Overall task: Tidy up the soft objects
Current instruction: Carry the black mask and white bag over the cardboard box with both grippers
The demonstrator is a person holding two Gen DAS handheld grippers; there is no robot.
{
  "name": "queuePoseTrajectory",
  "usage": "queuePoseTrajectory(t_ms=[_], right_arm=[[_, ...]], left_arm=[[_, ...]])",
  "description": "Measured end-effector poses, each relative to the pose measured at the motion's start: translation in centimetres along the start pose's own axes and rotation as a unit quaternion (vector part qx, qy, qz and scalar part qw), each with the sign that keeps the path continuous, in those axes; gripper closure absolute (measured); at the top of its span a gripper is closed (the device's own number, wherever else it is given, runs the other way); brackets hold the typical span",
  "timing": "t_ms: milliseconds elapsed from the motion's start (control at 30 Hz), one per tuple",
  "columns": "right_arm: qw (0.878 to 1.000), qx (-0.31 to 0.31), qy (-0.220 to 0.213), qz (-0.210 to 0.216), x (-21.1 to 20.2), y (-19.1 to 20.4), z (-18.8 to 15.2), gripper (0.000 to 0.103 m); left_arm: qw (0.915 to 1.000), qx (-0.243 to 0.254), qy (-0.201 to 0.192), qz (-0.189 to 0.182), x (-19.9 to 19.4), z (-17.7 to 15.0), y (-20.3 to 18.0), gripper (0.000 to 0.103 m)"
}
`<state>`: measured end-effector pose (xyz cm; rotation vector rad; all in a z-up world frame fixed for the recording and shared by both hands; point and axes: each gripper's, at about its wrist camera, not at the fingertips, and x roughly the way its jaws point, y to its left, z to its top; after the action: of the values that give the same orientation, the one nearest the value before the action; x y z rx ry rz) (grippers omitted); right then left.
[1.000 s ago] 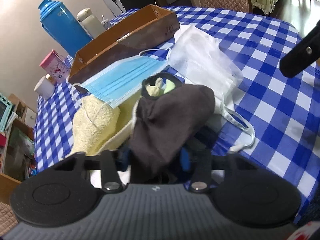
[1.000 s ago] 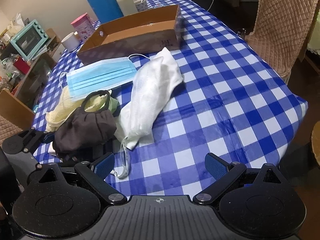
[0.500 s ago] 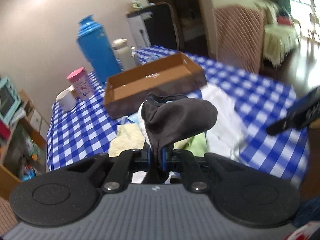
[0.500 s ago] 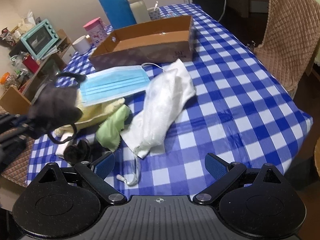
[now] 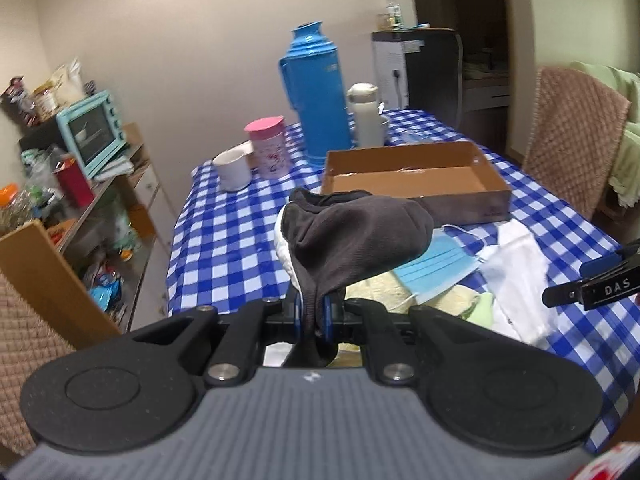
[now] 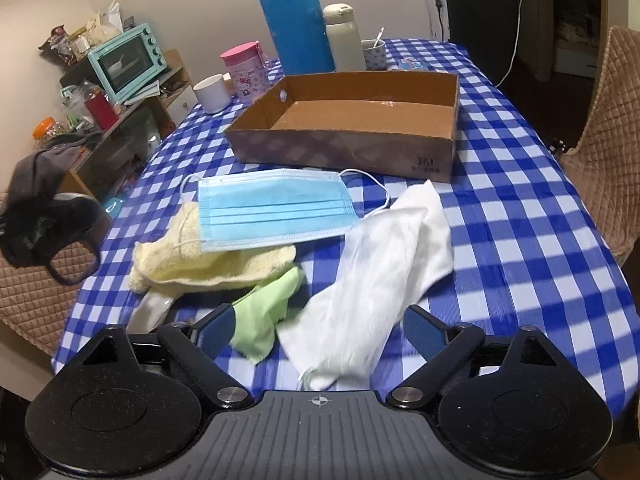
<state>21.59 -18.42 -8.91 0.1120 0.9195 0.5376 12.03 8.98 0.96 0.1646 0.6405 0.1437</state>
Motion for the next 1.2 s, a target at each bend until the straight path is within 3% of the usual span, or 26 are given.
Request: queuePoseTrajectory(t_ms=[233, 433, 500, 833, 1200], right_arm=[[0.999, -0.003, 0.026, -0.019, 4.6, -2.1, 0.5, 0.038], [0.999, 0.0, 0.044, -0.01, 5.7, -3.6, 0.2, 0.071], [0.999, -0.004, 0.044, -0.006, 5.4, -3.8, 0.2, 0.098], [1.0, -0.006, -0.023, 0.017, 0.0, -4.0, 3.1, 0.103], [0.995, -0.037, -0.087, 0.043, -2.8, -4.1, 10.9, 0.103]], left_arm=[[0.9989, -0.019, 0.034, 0.025, 1.7, -0.6, 0.2, 0.091], [0.9979, -0.019, 0.054, 0.031, 2.8, -0.9, 0.1, 0.091], [0.9977, -0.019, 0.057, 0.03, 3.1, -0.8, -0.1, 0.091], [0.999, -0.011, 0.043, 0.01, 3.9, 1.6, -0.3, 0.091], [0.9992, 0.001, 0.017, -0.036, 8.3, 8.5, -0.7, 0.091]])
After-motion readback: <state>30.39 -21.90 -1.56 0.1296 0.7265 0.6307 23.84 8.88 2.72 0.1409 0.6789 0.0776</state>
